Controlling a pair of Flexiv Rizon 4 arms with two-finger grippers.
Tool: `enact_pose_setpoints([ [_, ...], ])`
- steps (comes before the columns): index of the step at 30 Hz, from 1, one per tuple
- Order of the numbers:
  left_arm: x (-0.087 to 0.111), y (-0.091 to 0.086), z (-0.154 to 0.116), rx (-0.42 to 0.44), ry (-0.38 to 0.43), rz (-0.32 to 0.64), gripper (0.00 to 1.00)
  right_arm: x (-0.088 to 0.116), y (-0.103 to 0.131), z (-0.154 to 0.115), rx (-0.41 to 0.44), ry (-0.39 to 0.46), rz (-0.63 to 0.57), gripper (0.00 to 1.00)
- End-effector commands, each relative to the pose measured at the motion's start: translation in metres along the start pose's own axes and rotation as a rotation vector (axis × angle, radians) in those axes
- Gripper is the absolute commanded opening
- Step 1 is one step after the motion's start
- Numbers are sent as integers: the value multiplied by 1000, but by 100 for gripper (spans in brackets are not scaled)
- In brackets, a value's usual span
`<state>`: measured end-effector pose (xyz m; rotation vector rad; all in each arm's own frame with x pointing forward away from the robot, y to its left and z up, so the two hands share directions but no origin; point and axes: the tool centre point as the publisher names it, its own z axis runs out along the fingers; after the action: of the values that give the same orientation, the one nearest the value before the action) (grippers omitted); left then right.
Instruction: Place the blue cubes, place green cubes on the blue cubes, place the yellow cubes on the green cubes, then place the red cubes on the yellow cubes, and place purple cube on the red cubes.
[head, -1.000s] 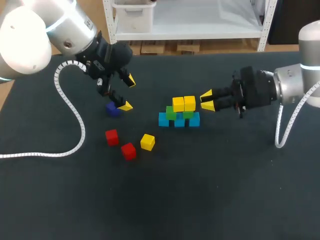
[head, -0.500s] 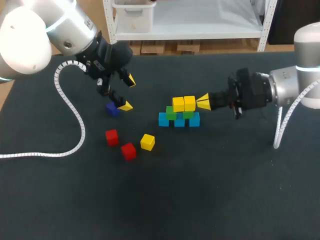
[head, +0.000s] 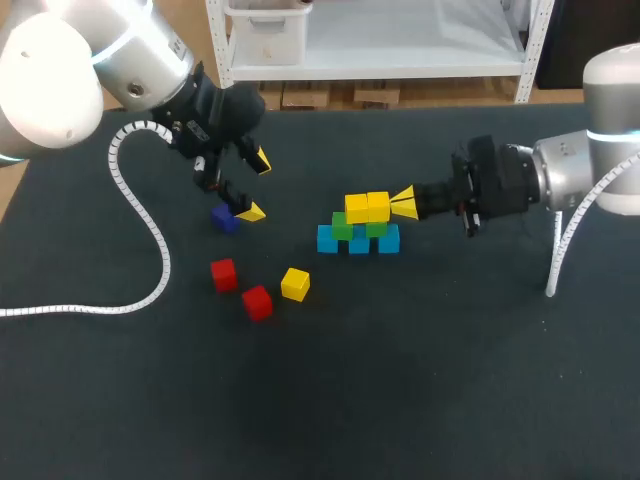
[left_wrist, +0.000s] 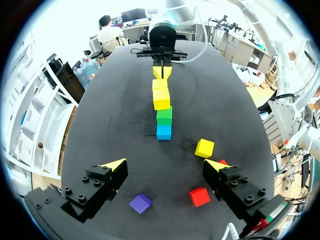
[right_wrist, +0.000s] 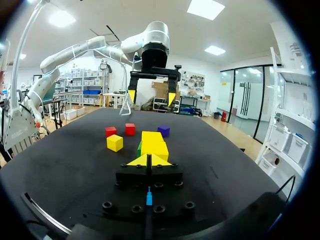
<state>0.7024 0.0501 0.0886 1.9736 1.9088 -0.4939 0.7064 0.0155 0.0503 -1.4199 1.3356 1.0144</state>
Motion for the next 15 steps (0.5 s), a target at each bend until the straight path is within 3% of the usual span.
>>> enact_pose_setpoints([
  [1, 1, 1, 0, 2, -2, 3, 100, 0, -1, -2, 1, 0, 0, 0],
  [9, 1, 1, 0, 2, -2, 3, 100, -6, 7, -19, 2, 12, -19, 0],
  [10, 1, 1, 0, 2, -2, 3, 100, -7, 8, -22, -14, 16, -32, 7],
  [12, 1, 1, 0, 2, -2, 3, 100, -9, 10, -27, -62, 36, -74, 40],
  [13, 1, 1, 0, 2, -2, 3, 100, -10, 12, -30, -86, 42, -95, 49],
  [14, 1, 1, 0, 2, -2, 3, 100, -10, 13, -33, -121, 45, -112, 98],
  [15, 1, 1, 0, 2, -2, 3, 100, -11, 15, -37, -142, 48, -129, 100],
])
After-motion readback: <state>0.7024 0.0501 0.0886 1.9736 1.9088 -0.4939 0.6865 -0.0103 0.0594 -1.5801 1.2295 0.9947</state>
